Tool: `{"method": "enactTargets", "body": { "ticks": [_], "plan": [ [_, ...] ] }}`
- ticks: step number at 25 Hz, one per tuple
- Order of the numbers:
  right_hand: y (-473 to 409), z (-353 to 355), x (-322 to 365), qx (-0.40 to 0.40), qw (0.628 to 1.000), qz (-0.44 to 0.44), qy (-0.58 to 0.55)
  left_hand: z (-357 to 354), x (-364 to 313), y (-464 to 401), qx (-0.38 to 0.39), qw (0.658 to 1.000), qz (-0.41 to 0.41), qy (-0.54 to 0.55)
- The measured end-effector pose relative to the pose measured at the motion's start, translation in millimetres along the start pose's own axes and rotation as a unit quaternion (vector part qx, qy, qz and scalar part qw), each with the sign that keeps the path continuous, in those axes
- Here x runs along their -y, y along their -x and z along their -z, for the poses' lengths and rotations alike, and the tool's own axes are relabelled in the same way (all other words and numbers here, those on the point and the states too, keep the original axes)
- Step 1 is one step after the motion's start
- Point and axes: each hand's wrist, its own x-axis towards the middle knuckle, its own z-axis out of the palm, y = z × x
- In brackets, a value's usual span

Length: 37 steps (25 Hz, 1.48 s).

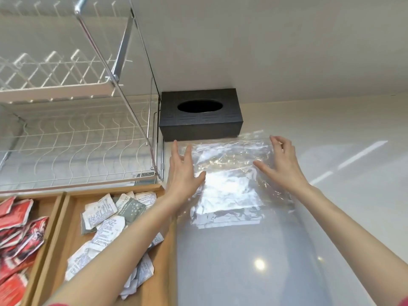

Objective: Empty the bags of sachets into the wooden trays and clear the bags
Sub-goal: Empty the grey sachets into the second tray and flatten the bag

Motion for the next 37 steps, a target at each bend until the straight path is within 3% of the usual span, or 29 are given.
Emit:
{"method": "enactTargets", "body": {
  "ticks": [6,12,15,18,29,37],
  "plan": [
    [-6.5,-13.0,1.2,-0.010,0.997,0.004,0.079,-8.4,4.1,-3.4,-0.015,0.998,0.017,-0.063],
    [15.6,-21.3,21.2,-0.031,0.990,0.077,0.111,-10.4,-12.2,8.4,-0.070,0.978,-0.095,-0.171],
    [34.5,-36.9,25.3,0.000,0.990,0.074,0.117,-31.4,-13.2,22.9,-0.066,0.967,-0.137,-0.205],
    [40.0,-49.2,21.8,0.037,0.990,0.042,0.133,-51.8,-1.7,27.6,-0.033,0.967,-0.128,-0.218],
    [35.8,-56.7,21.6,0.032,0.988,0.028,0.150,-47.3,-2.3,18.5,0.038,0.974,-0.106,-0.198],
    [55.2,-35.9,54.5,-0.007,0.993,0.025,0.117,-8.7,-8.6,45.6,0.005,0.969,-0.133,-0.207]
  ]
}}
